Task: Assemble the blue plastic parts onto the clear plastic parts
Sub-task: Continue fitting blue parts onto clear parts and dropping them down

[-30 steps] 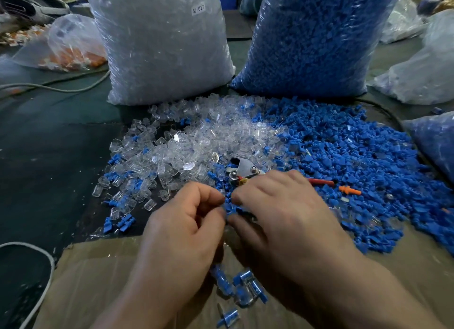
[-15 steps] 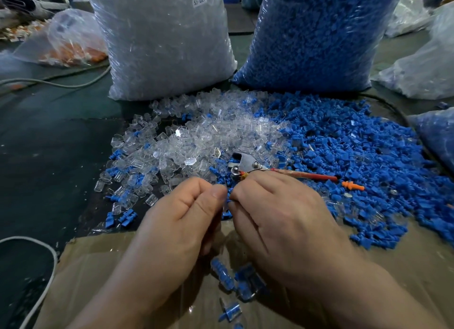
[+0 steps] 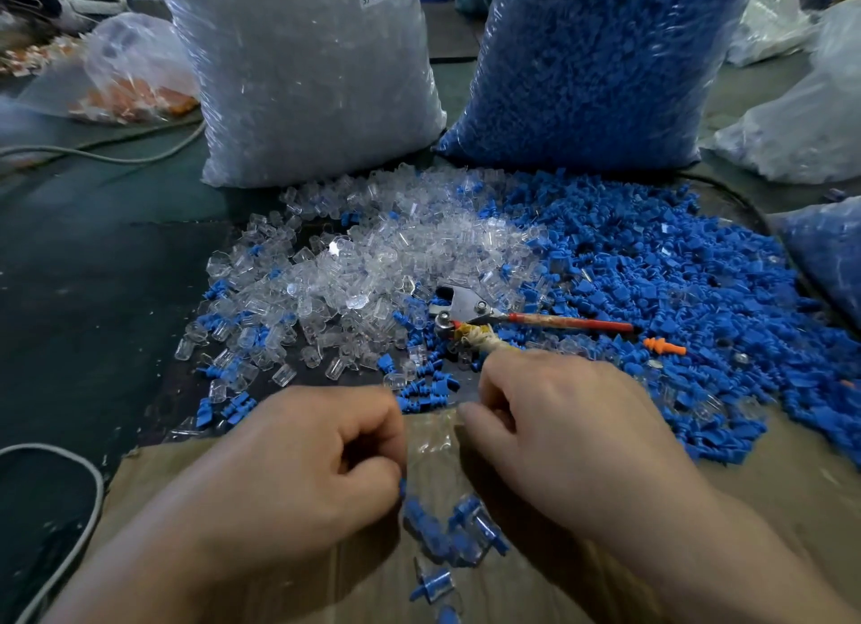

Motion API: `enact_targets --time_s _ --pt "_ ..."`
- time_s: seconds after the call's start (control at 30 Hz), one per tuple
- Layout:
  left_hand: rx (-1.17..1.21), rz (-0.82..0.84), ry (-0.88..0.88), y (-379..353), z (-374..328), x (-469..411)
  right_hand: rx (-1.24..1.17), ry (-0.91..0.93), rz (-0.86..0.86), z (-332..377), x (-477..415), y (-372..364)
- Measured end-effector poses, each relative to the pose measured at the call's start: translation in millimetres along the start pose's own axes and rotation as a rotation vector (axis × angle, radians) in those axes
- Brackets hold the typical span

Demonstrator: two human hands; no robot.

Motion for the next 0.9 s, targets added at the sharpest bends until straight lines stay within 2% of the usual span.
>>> enact_targets --time_s 0.07,0.13,0.2,0.27,0.33,0.43,0.53,0.9 --pt "-0.074 0.051 -0.029 -7.1 -4.6 0.3 0.06 0.028 -0.017 3.1 0.1 -4.4" --pt "-0.065 0.007 -0.007 -2.7 -2.8 0.3 0.09 0.03 -0.041 4.1 -1.3 -5.8" --pt "-0.109 -0.186 0.056 15.1 9.5 -1.5 0.132 0.043 -0.081 7.3 -6.0 -6.0" --pt "-0.266 -0.344 0.113 27.0 14.6 -5.6 0.177 0.087 -0.101 14.9 -13.5 -10.9" --pt "-0.414 -0.351 0.128 19.5 13.4 -12.4 0.205 0.138 -0.104 22.2 -19.1 -17.2" --pt "-0.483 -0.304 0.095 5.9 5.5 -18.8 0.178 0.196 -0.123 27.3 -21.2 -17.0" --pt "-0.421 -0.287 0.073 2.4 1.8 -20.4 0.126 0.216 -0.116 27.4 -21.5 -16.4" --pt "-0.071 -0.492 0.083 12.6 17.5 -15.4 -0.028 0.186 -0.146 16.4 -20.4 -11.9"
Point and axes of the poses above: each hand's wrist, its own x-axis away from the middle knuckle, its own y-axis out of the back of the hand, z = x × y, the point moved 10 cm from there along -x, towards the middle knuckle, and after that the axes turned 5 degrees about y, right-handed, at the moved point
